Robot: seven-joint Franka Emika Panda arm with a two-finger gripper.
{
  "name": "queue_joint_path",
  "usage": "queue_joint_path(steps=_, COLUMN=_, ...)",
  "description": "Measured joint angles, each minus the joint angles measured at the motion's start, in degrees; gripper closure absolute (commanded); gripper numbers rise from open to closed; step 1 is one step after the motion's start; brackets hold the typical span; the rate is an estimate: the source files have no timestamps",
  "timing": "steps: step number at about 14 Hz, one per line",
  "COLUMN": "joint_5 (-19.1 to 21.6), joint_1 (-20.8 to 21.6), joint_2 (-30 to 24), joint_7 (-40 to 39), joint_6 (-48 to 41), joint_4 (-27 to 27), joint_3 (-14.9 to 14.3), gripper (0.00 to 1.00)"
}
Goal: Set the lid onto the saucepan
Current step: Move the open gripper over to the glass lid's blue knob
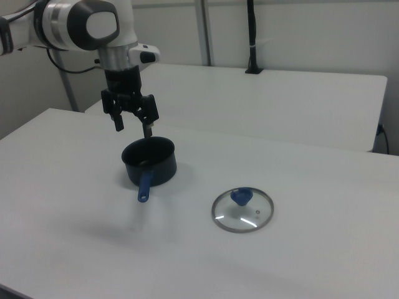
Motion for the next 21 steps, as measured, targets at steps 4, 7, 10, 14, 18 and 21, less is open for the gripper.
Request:
queue_joint_path(steps=4, joint_5=1.2, joint_1=0.0, joint_2=0.9, joint_7=0.0, joint_6=4.7, joint_4=-0.2, joint_3=-0.1, gripper=0.00)
queue_joint_path(steps=7, joint_5=3.1, joint_1=0.0, joint_2=3.3, joint_7=0.5, joint_6=10.3, joint_4=-0.1, joint_3=-0.2, gripper=0.00)
queue_joint_path(steps=10, joint_5=3.6, joint_1=0.5, joint_2=7.0, joint_7=4.0, joint_6=14.0, joint_4=0.7, joint_3=-0.2, gripper=0.00)
queue_joint_path(steps=14, joint_5=3.6, joint_1=2.8, joint_2=12.0, joint_7=6.2, joint_6=15.9, joint_4=1.9, joint_3=-0.1, gripper=0.00)
queue_joint_path(steps=18, joint_5=3.5, joint_1=2.9, joint_2=13.6, joint_7=5.9, joint_6=16.1, joint_4=2.9, joint_3=-1.3, gripper=0.00)
queue_joint_path(steps=21, joint_5=3.5, joint_1=1.7, joint_2=13.6, joint_7=-1.3, joint_6=16.1, joint_4=2.9, joint_3=-8.2, gripper=0.00)
